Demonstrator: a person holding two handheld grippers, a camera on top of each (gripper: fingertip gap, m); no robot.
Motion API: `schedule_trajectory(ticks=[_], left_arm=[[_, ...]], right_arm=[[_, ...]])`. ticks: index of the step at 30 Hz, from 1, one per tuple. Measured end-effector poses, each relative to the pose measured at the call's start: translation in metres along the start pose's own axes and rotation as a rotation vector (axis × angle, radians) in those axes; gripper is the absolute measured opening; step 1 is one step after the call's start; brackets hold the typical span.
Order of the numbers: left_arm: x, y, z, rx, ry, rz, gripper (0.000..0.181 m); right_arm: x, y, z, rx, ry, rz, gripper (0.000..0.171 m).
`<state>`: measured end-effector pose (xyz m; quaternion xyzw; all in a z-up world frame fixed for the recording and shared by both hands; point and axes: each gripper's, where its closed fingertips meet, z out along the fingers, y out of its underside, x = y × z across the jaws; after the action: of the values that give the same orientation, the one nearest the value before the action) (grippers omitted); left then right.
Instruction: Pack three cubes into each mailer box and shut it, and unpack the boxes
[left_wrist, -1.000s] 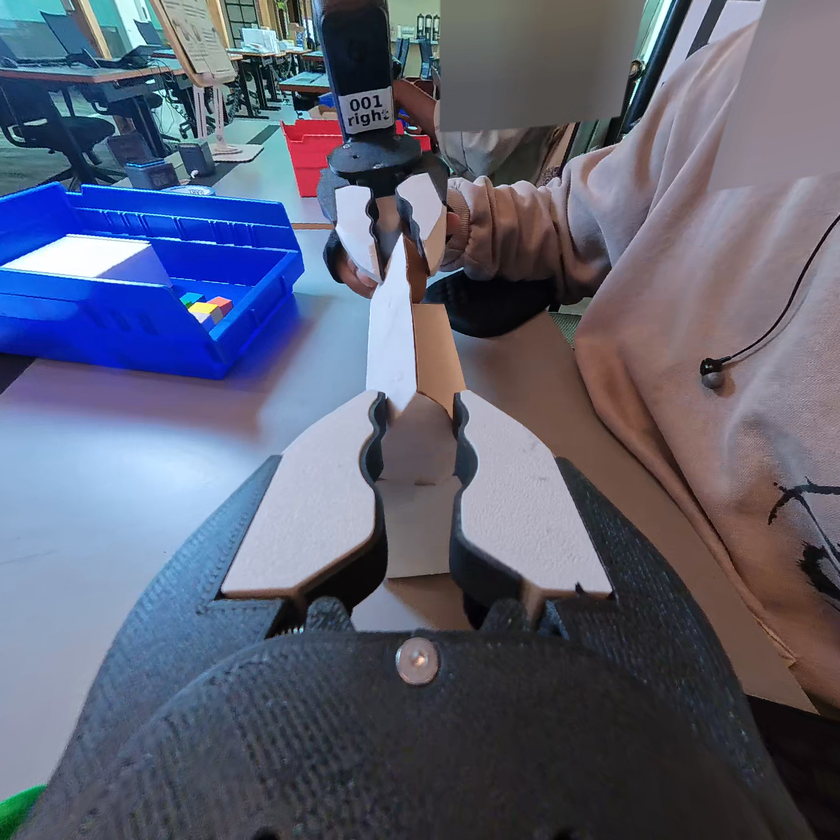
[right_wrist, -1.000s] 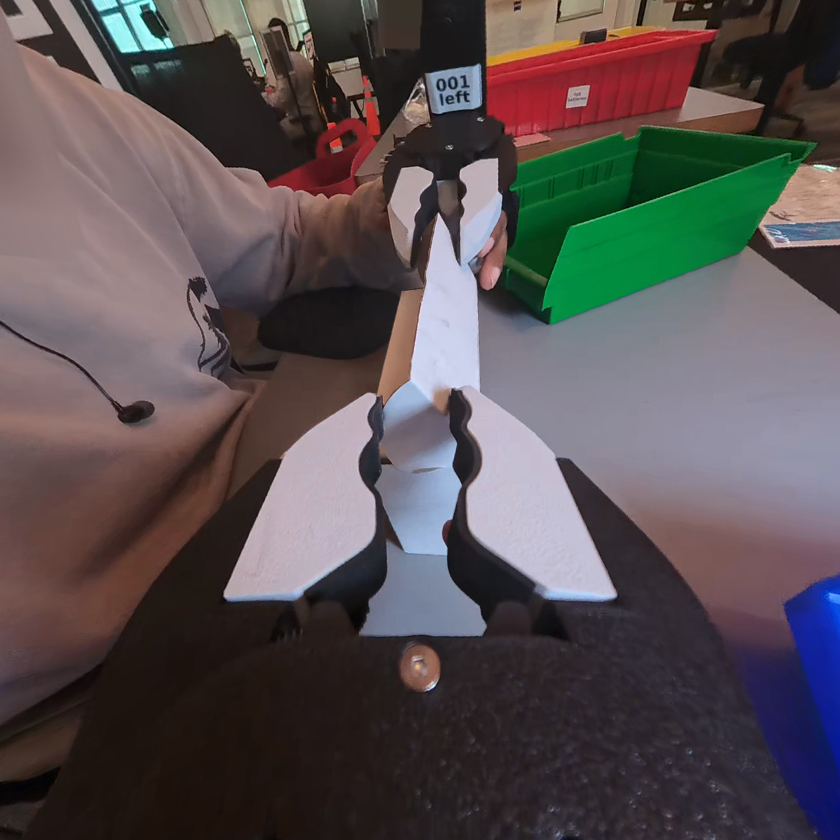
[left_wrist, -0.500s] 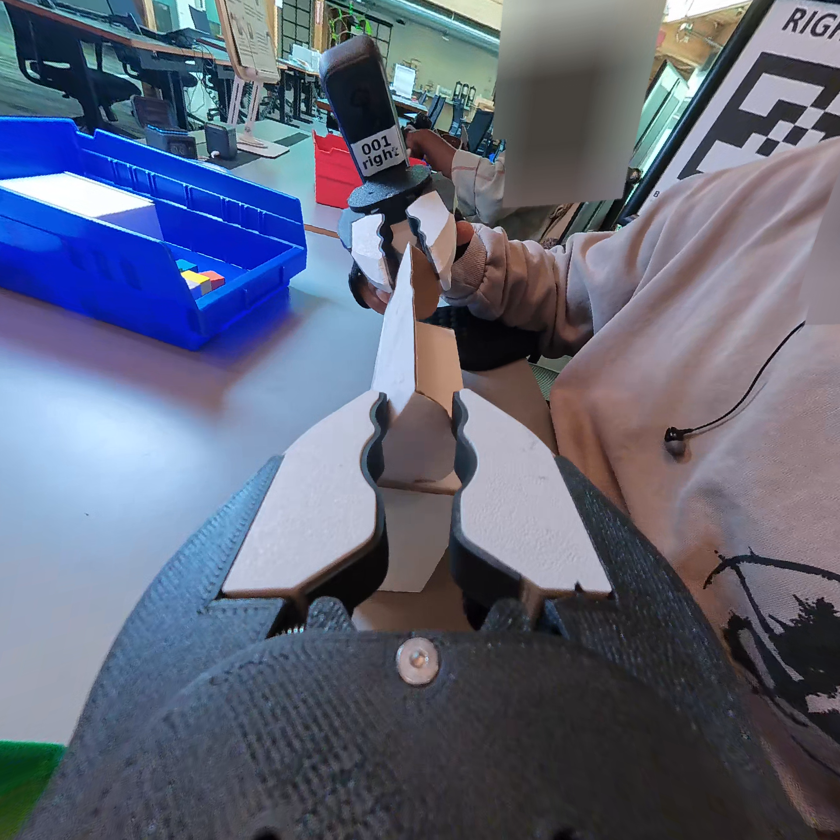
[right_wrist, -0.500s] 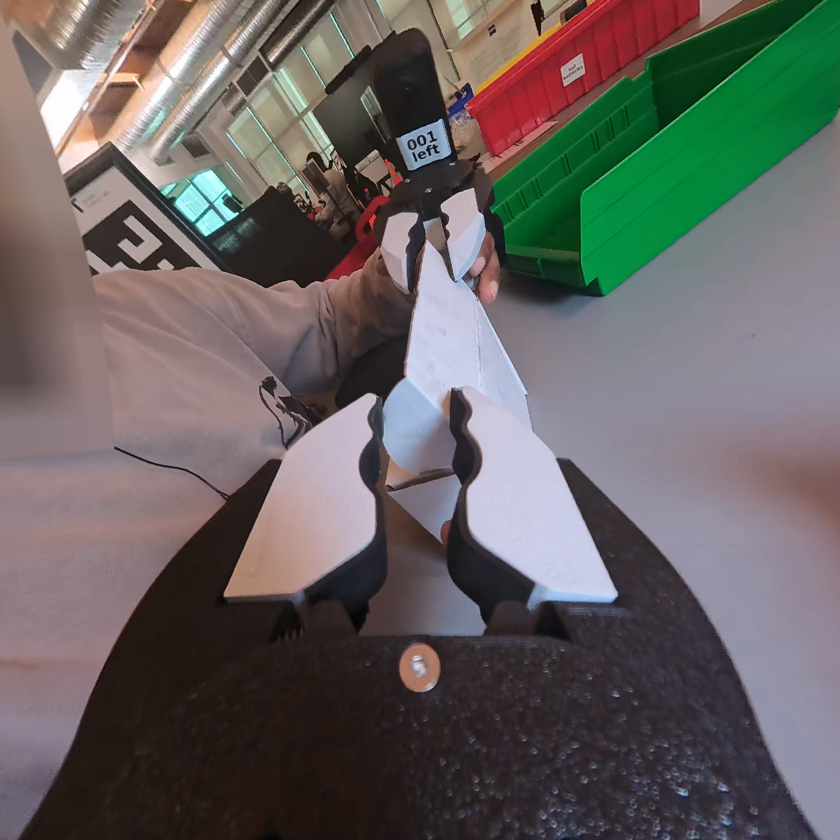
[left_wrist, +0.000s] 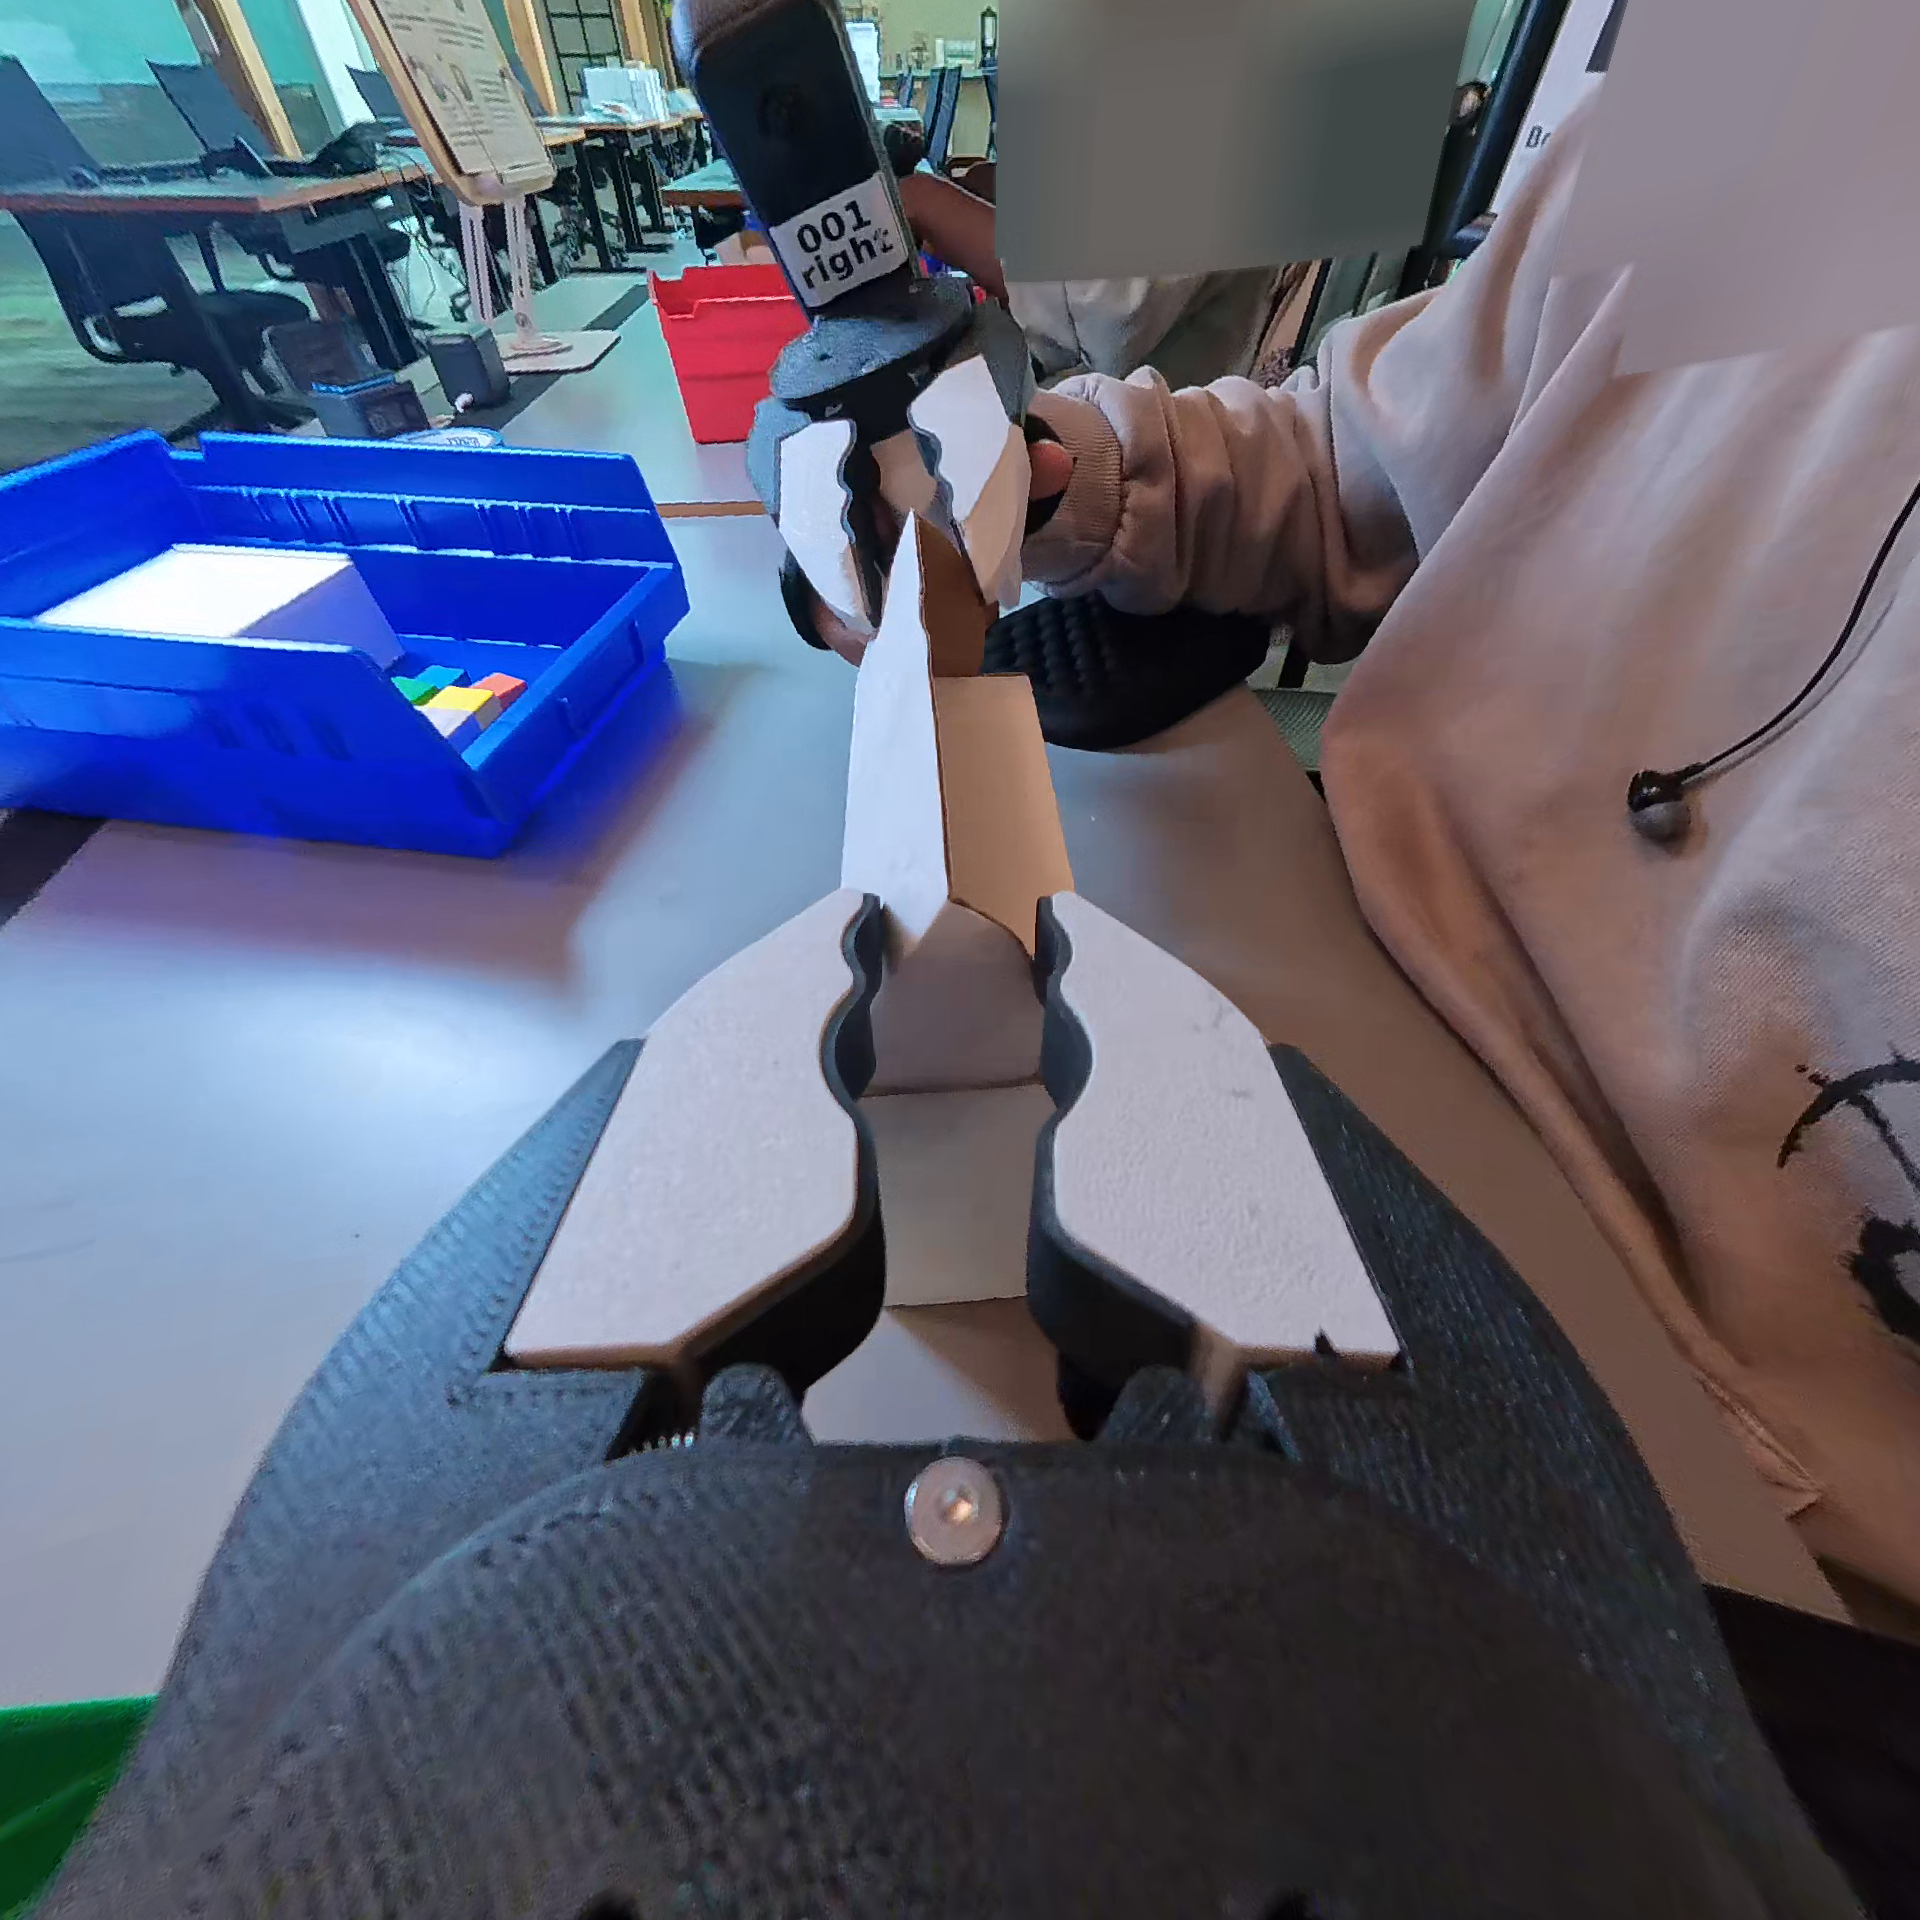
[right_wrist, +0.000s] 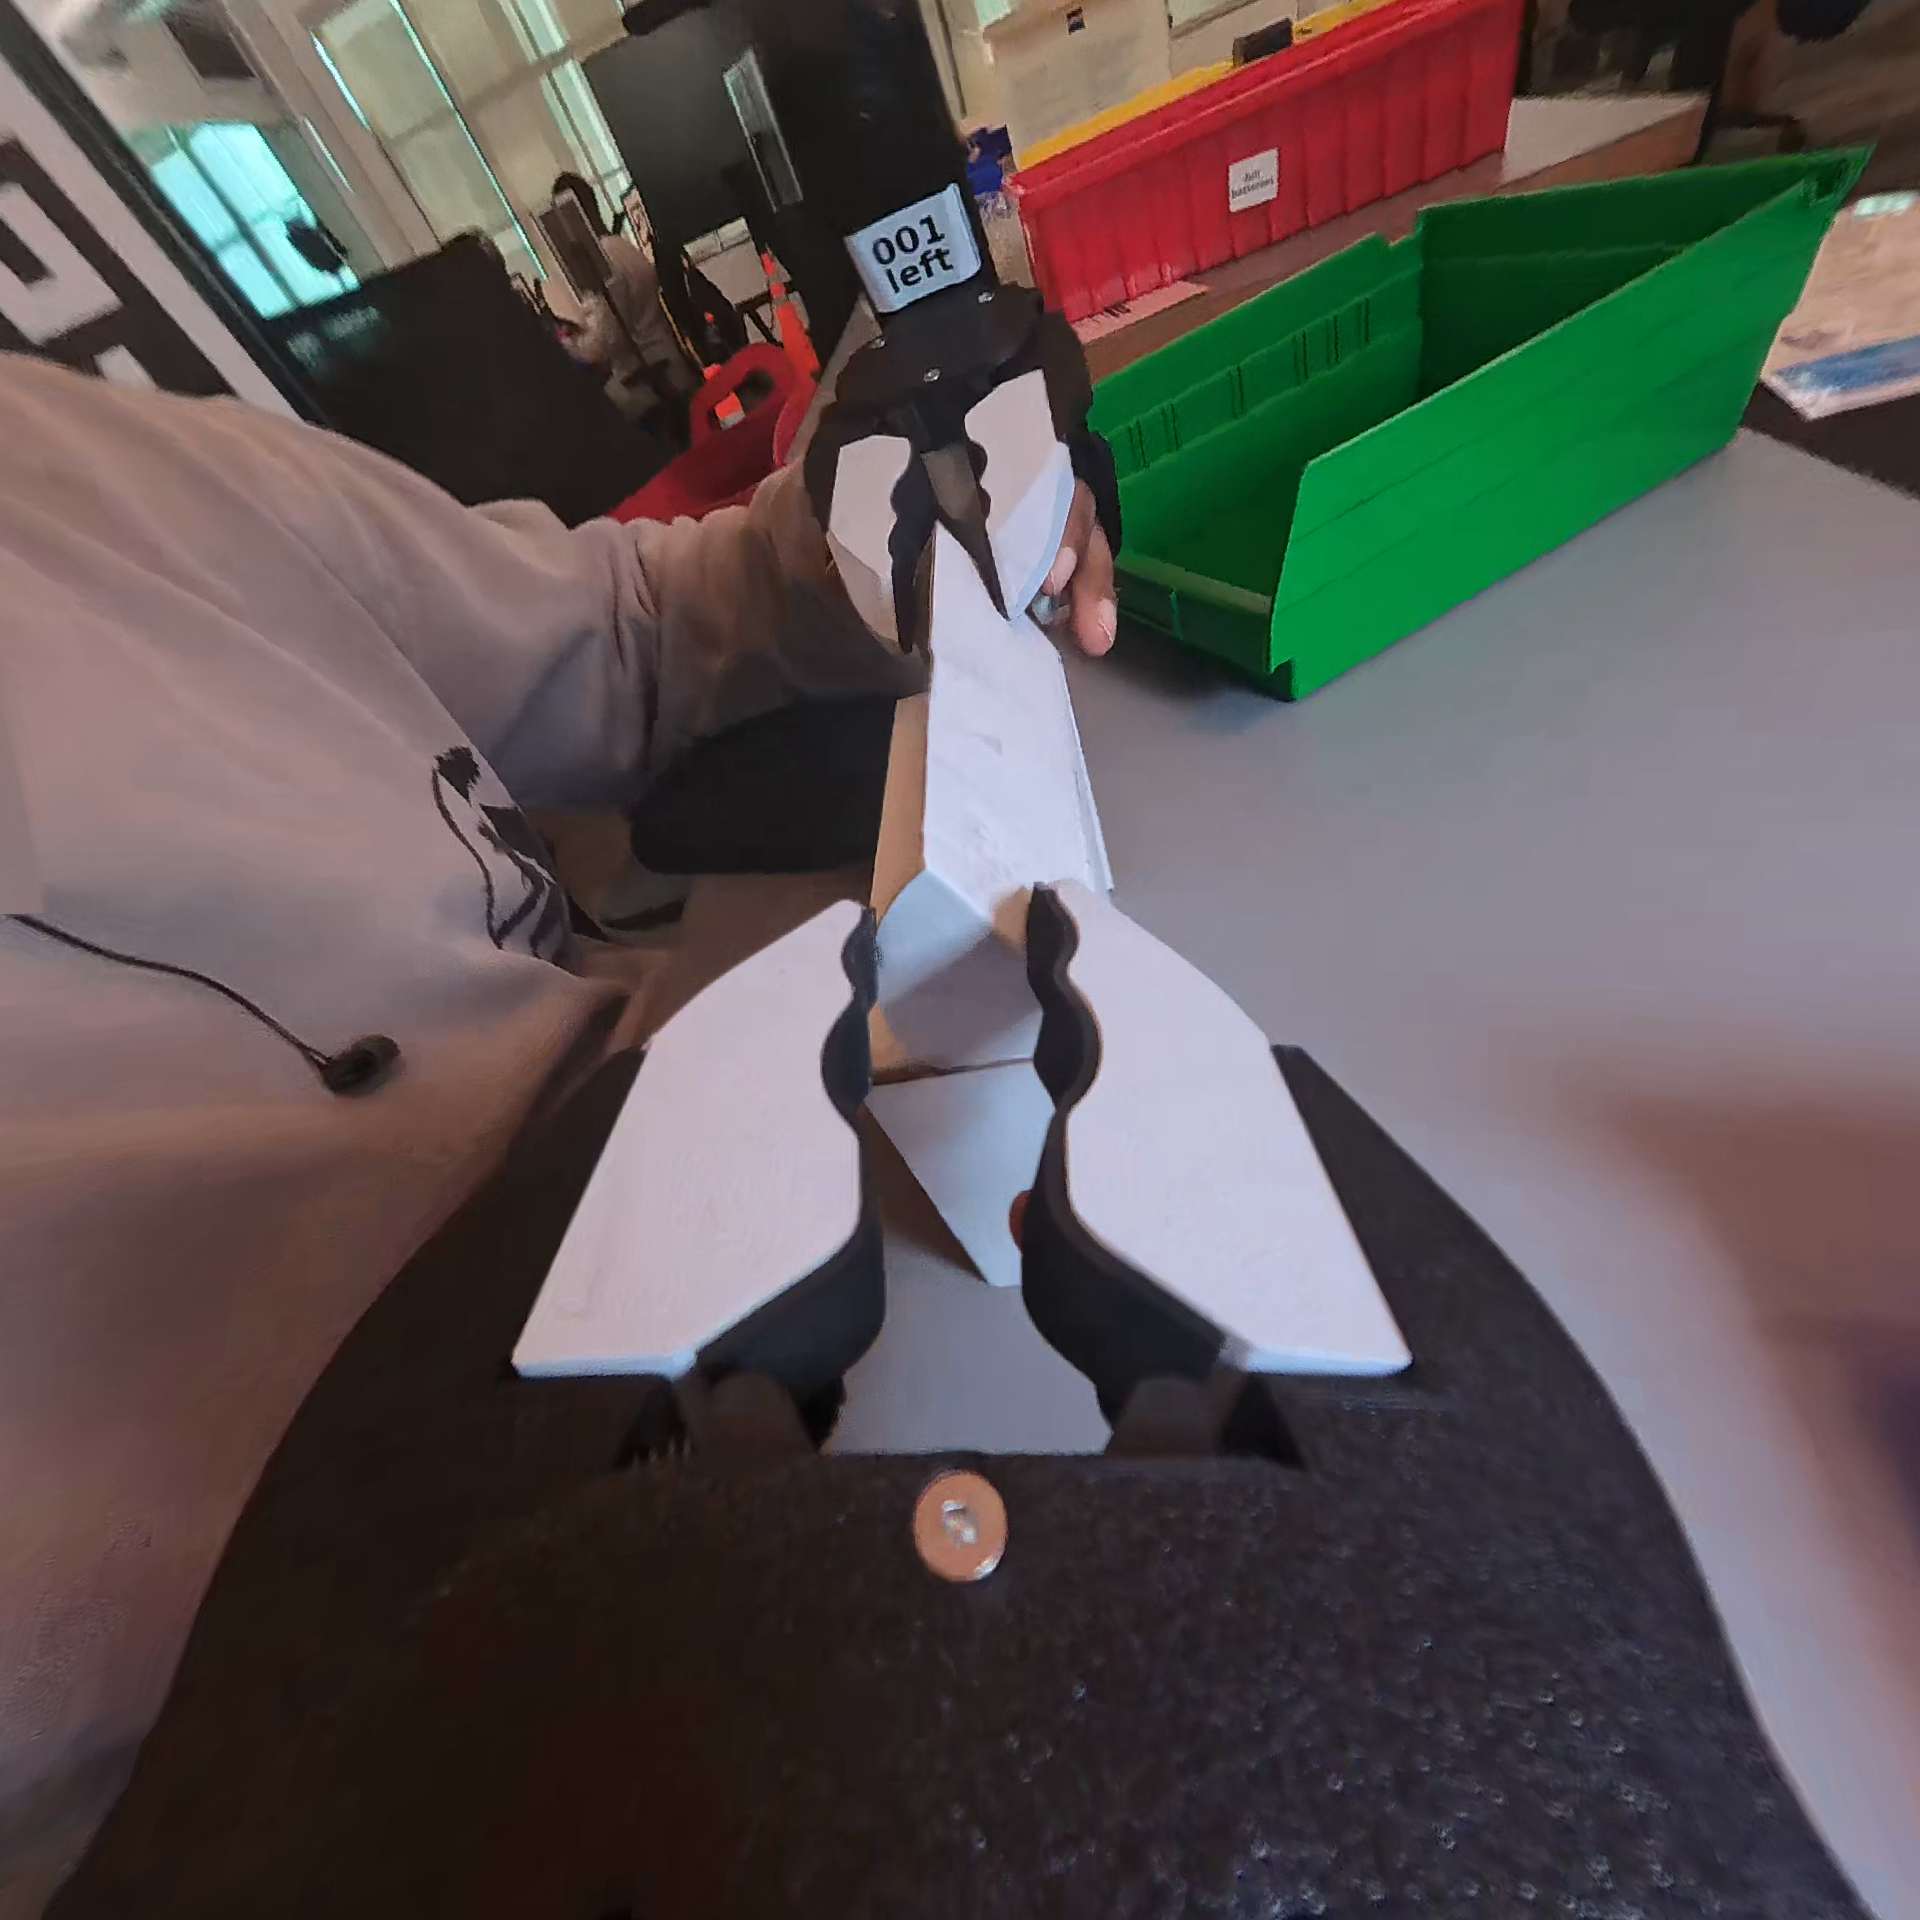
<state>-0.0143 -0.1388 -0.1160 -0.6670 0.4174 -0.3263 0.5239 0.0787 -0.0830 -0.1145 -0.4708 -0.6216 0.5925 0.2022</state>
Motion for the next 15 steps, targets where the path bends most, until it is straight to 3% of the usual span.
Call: schedule_trajectory(ticks=[8, 11, 13, 15], left_arm=[[0.011, 0.006, 0.003, -0.003, -0.062, 0.195, 0.03], [0.016, 0.01, 0.004, -0.065, -0.094, 0.266, 0.047], [0.019, 0.006, 0.001, -0.081, -0.113, 0.248, 0.061], [0.022, -0.006, -0.004, -0.037, -0.149, 0.255, 0.061]], right_arm=[[-0.005, 0.01, 0.001, -0.033, 0.071, -0.328, 0.028], [-0.005, 0.011, -0.001, -0.069, 0.107, -0.389, 0.03], [-0.011, 0.002, -0.005, -0.067, 0.119, -0.393, 0.044], [-0.023, -0.01, -0.008, -0.039, 0.125, -0.431, 0.044]])
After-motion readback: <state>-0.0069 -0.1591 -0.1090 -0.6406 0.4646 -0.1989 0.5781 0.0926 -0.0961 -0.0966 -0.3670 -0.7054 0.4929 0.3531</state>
